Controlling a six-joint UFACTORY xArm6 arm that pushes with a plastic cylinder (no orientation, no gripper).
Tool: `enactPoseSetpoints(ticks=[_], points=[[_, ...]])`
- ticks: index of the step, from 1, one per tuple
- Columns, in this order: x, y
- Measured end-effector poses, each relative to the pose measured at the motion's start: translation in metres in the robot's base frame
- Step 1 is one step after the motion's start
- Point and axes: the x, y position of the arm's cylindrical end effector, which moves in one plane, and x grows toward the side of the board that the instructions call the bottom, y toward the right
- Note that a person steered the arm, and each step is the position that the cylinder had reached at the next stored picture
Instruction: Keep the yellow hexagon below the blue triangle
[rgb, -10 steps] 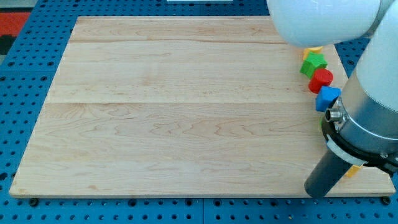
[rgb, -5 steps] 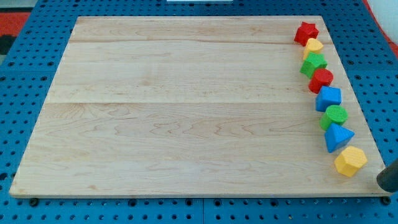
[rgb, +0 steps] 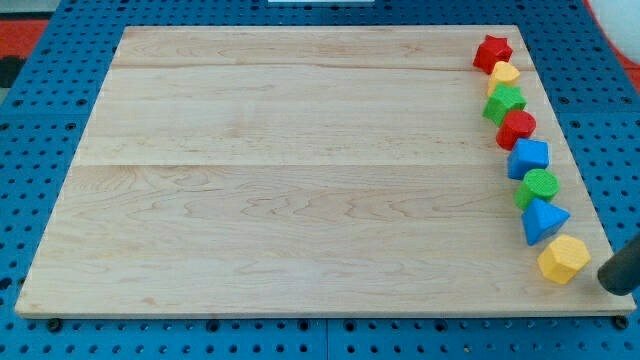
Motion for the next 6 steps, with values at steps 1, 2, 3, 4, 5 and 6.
enactPoseSetpoints(ticks=[1, 2, 3, 4, 5, 6], points=[[0.000, -0.019], [0.000, -0.035], [0.000, -0.050], [-0.002, -0.049], [-0.016, -0.002], [-0.033, 0.035]])
